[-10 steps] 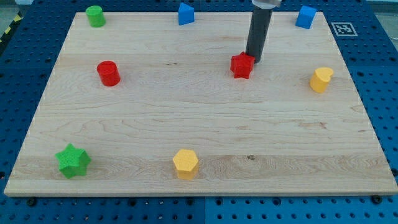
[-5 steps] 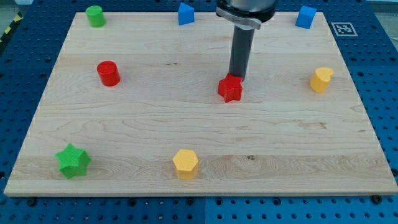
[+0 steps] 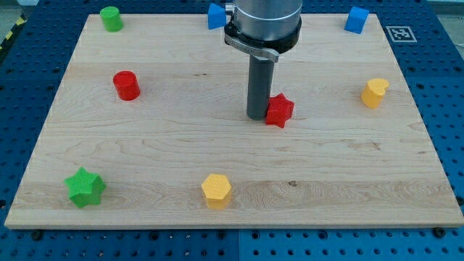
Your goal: Put the red star vertically below the yellow heart
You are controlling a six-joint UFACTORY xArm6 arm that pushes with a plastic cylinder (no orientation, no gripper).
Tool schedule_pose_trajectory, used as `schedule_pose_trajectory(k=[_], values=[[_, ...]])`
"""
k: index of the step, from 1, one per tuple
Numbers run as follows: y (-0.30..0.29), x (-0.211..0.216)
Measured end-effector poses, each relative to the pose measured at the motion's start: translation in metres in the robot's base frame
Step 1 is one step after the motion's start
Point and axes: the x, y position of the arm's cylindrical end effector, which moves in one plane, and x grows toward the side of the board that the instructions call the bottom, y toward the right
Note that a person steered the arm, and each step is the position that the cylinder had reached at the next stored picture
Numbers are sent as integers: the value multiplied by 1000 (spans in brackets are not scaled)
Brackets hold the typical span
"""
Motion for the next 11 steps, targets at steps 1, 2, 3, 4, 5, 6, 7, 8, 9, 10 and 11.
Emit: schedule_pose_trajectory(k=[1,2,3,4,5,6,7,8,9,10,11], values=[[-1,-25],[-1,-6],[8,21],[4,21],[-18,2],[-31,-16],[-20,-16],[-5,-21],[16,-13],[48,5],[74,21]])
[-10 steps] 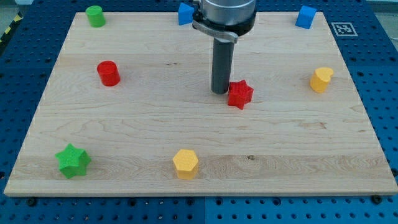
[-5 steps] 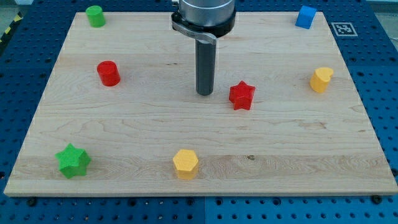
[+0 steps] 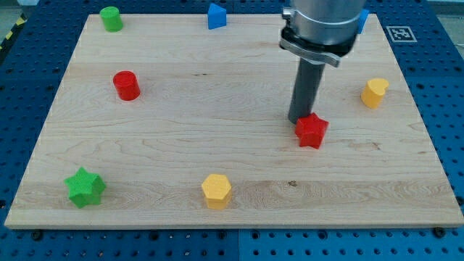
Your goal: Put the red star vertically below the yellow heart
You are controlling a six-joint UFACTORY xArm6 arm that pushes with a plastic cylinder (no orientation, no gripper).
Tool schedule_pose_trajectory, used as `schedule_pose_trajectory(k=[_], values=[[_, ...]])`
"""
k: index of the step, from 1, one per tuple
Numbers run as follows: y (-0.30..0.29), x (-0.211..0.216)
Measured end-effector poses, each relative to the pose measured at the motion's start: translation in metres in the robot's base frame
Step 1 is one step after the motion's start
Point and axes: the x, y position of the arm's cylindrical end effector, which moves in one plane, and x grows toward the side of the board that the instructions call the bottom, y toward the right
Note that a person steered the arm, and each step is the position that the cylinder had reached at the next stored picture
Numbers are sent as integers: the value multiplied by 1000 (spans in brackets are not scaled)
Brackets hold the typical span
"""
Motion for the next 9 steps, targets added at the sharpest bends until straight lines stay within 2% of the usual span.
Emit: schedule_pose_trajectory(k=[3,7,9], values=[[15,44],[-18,65],[-13,72]])
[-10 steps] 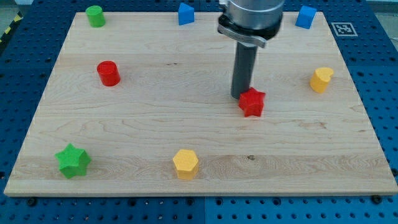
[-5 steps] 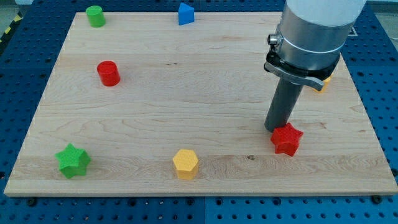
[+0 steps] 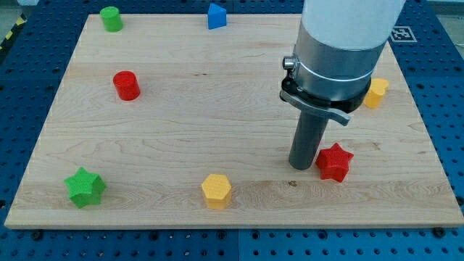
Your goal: Put the red star vertically below the yellow heart
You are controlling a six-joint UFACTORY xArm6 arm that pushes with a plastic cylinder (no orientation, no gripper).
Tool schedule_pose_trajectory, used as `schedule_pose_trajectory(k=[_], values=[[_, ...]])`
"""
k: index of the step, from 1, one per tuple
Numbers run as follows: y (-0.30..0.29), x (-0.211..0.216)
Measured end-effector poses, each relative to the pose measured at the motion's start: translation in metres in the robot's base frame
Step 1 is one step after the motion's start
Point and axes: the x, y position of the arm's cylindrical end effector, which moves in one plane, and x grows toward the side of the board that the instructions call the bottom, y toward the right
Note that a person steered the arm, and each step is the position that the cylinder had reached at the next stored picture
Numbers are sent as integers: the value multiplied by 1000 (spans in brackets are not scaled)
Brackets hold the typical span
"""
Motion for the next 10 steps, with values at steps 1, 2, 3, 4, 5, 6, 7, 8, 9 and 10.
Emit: schedule_pose_trajectory(k=[1,2,3,4,5,6,7,8,9,10], values=[[20,0],[48,-9],[74,-16],[94,-17],[100,-17],[100,-17],[100,-7],[100,18],[100,6],[77,-42]])
